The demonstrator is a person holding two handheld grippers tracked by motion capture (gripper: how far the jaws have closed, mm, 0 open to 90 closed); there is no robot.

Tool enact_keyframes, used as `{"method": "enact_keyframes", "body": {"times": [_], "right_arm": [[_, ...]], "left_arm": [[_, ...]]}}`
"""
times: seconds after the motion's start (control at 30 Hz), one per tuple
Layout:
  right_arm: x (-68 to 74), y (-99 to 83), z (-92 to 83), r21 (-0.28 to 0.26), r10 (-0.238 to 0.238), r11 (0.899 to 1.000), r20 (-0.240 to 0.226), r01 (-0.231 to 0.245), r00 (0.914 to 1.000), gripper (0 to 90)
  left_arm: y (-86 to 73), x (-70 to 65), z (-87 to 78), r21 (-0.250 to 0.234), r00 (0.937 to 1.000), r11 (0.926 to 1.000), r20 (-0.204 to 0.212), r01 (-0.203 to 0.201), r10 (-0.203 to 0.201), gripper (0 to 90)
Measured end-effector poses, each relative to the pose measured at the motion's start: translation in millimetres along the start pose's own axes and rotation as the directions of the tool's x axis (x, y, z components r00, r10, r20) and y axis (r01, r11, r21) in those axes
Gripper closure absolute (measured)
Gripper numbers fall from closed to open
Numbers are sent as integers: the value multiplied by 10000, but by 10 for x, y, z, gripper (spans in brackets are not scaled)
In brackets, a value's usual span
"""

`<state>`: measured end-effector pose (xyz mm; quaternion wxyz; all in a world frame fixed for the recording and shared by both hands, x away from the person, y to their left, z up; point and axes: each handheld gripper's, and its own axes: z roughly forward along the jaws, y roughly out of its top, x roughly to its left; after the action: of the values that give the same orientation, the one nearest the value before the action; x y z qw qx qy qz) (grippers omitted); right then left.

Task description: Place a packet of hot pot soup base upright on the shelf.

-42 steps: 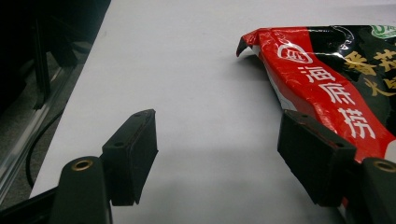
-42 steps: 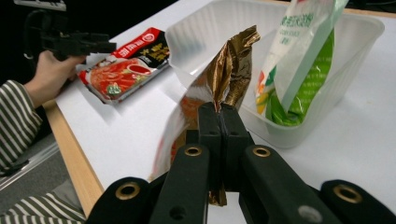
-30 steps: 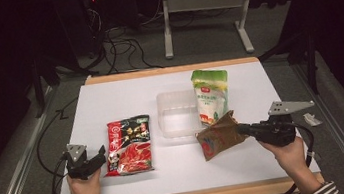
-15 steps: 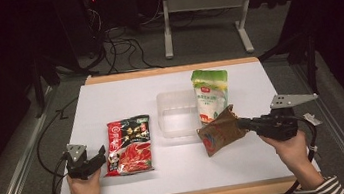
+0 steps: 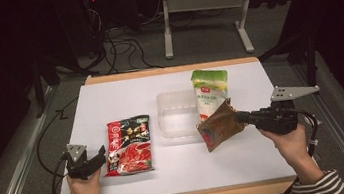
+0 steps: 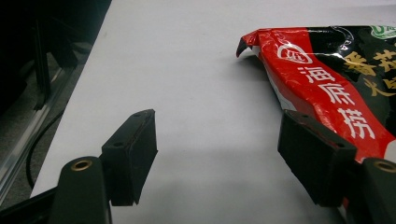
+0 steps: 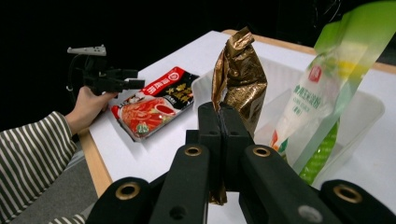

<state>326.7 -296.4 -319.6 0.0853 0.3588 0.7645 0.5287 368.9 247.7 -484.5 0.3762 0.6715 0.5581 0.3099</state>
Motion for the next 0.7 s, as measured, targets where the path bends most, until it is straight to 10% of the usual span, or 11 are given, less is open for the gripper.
{"method": "enact_keyframes", "body": {"times": [0.7], "right_arm": [[-161,393,143,-280,553,9981,306,-544,9980,900]], "left_arm": [[0,5,-4,2,10000,10000,79,-5,5,285]]}}
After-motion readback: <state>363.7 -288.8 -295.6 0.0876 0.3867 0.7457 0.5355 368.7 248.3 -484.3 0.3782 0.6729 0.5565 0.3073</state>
